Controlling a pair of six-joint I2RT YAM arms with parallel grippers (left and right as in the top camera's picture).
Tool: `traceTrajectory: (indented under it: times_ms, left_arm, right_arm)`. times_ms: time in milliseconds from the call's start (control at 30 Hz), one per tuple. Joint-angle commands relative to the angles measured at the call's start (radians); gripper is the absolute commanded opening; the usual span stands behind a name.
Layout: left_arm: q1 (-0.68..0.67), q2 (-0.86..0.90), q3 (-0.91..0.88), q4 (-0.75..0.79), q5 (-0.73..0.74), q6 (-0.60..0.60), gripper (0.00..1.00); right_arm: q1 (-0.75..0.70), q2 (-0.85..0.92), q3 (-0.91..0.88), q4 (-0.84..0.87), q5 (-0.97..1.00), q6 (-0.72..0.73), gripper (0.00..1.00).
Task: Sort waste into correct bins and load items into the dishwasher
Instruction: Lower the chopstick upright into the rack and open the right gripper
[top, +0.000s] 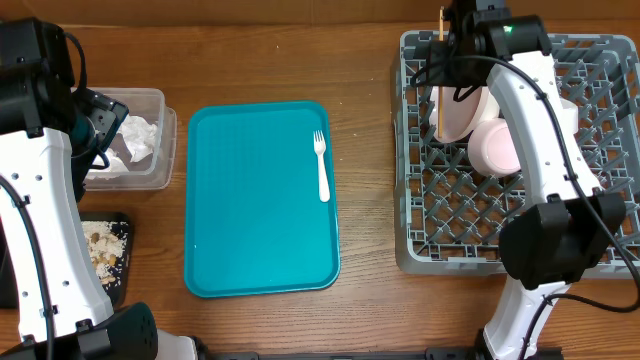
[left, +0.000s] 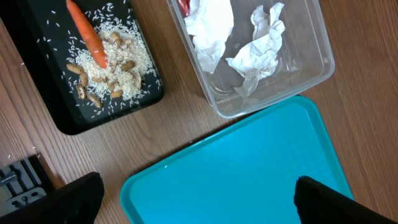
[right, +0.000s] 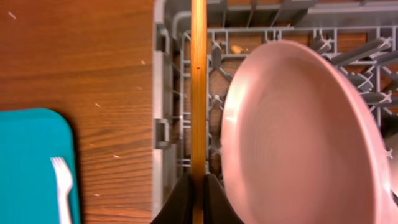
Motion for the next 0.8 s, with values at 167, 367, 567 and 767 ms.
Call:
traceTrajectory:
  times_ms: [167,367,567,767]
  left_arm:
    - [0.004,0.006,0.007,0.002,-0.003,-0.021,1.0]
    - [0.004,0.006,0.007,0.002,-0.003,-0.021,1.0]
    - [0.004,0.006,0.007,0.002,-0.003,-0.021,1.0]
    - [0.004,0.006,0.007,0.002,-0.003,-0.021,1.0]
  right_arm:
    - [-0.01,0.067,-0.043,0.041,-0.013,-0.038,0.04]
    - [-0.01,0.067,-0.043,0.047,-0.079,-0.035,0.04]
    - [-0.01,0.067,-0.043,0.046,-0.079,-0.031,0.21]
    - [-0.01,0.067,-0.043,0.046,-0.079,-0.027,0.25]
